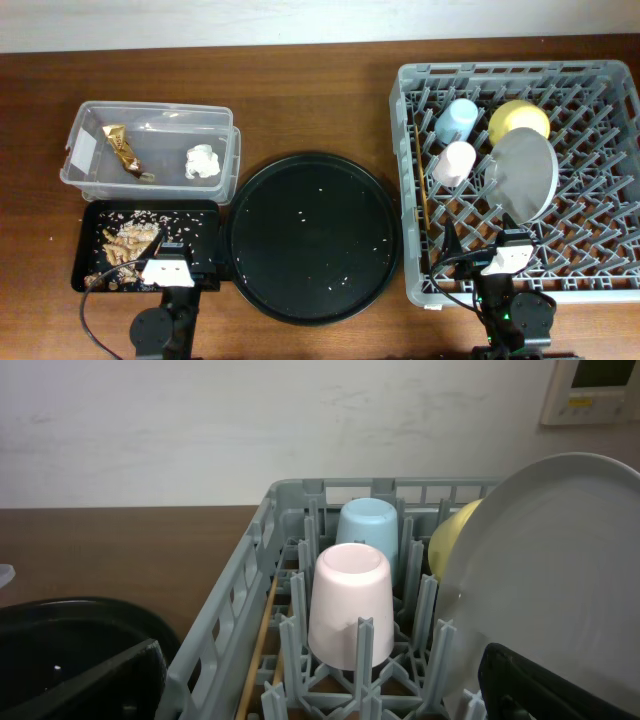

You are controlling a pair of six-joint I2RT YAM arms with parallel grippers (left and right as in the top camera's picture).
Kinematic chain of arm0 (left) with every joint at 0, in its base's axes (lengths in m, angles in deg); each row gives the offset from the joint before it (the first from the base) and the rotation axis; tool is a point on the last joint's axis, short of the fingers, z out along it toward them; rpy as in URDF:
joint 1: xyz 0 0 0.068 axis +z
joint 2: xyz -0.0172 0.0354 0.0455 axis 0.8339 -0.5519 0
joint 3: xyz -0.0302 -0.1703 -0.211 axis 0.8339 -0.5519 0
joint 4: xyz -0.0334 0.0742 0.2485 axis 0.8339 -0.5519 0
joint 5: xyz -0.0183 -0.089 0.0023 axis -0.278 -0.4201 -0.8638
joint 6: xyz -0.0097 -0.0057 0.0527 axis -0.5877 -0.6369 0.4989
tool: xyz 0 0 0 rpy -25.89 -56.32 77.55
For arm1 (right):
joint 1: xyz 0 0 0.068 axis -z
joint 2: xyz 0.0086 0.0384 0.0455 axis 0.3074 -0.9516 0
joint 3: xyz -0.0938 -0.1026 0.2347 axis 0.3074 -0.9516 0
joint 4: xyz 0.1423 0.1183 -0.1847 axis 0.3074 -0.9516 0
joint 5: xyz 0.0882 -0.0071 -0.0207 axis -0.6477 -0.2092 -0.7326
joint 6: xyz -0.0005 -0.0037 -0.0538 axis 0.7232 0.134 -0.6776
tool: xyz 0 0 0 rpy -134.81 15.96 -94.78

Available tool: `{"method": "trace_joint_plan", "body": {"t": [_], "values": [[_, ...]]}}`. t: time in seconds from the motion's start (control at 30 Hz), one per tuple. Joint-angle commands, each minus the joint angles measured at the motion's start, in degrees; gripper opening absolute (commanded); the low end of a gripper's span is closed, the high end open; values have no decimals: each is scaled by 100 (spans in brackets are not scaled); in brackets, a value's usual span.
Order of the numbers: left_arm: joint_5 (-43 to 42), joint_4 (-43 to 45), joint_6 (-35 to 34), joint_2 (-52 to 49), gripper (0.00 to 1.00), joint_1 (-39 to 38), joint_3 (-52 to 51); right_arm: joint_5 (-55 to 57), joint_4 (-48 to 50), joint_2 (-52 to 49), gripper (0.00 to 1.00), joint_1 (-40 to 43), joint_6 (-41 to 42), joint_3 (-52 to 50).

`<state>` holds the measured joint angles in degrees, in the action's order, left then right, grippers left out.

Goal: Sort waste into correct bins and load items into the dishwasher rack

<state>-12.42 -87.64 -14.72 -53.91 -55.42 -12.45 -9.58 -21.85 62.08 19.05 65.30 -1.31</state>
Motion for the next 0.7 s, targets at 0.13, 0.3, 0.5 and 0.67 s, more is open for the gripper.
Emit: {"method": "trace_joint_plan", "body": {"t": [0.13, 0.3, 0.5, 0.67], "values": [[195, -39, 291, 55, 99, -131, -28, 26, -26, 37, 98, 37, -48, -31], [192, -39, 291, 55, 99, -129, -28, 26, -26, 37, 98, 37, -48, -31], [195, -39, 291, 55, 99, -131, -28, 26, -26, 37, 98, 37, -48, -31], [195, -39, 291, 55, 99, -129, -28, 26, -26, 37, 98, 37, -48, -31]]}}
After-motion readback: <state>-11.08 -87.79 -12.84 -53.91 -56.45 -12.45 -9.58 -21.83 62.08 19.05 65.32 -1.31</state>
